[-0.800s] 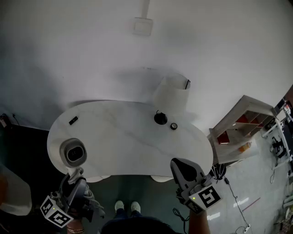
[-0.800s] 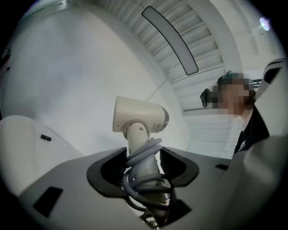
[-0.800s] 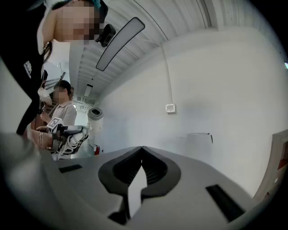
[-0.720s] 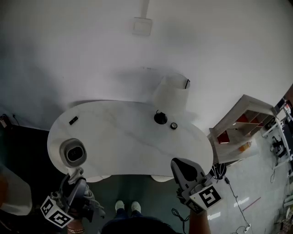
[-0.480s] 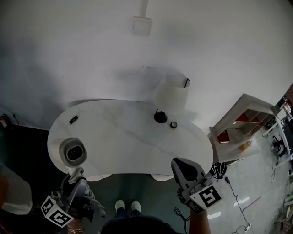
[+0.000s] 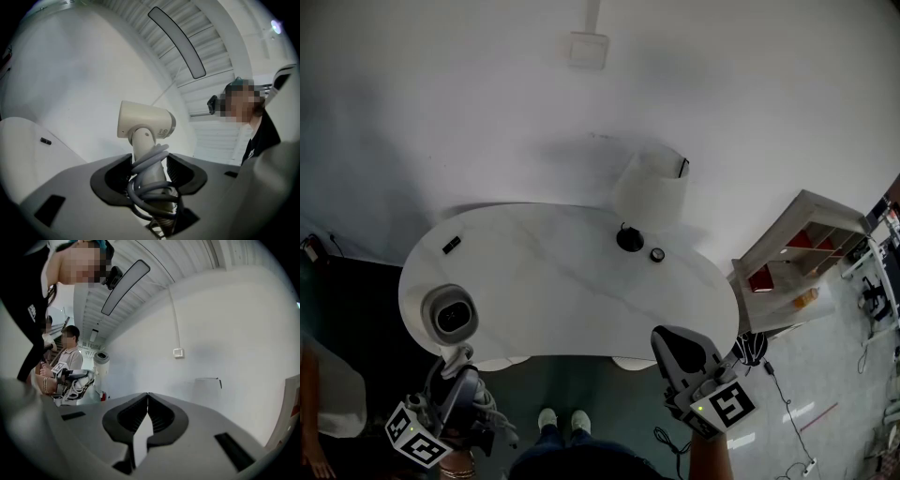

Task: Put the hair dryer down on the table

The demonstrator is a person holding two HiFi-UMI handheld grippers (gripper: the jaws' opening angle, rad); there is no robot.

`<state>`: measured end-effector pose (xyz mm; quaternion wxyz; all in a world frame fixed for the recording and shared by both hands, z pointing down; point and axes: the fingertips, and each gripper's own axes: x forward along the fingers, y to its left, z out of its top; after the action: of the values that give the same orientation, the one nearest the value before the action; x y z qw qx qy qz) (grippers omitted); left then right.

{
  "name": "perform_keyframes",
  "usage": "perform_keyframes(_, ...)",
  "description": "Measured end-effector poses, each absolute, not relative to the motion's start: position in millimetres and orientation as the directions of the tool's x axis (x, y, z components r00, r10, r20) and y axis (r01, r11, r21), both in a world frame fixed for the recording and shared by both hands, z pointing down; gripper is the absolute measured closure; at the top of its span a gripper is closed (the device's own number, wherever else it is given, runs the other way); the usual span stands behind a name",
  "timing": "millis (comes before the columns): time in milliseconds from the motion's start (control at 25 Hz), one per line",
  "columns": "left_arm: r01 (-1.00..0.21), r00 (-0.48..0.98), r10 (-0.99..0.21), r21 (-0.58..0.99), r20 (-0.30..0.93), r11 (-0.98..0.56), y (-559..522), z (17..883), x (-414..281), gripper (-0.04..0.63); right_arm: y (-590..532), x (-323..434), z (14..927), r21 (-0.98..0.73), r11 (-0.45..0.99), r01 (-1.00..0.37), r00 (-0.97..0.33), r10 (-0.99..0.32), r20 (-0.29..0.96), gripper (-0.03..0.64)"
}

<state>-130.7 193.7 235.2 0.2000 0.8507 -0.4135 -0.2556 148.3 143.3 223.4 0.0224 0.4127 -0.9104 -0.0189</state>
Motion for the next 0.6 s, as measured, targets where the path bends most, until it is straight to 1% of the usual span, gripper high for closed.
perform_keyframes(160, -0.606, 0.521, -0.809, 0.549, -0.273, -0.575, 191, 233, -125, 0.353, 138, 149, 228, 0.071, 0.677, -0.732, -0.676, -0.736, 0.044, 0.598)
perform_keyframes(600, -0.604, 0.467, -0.831, 0.577, -0.302, -0.549, 199, 244, -113, 0.353, 128, 162, 246, 0.075, 0.708, -0.702, -0.707, -0.706, 0.043, 0.597)
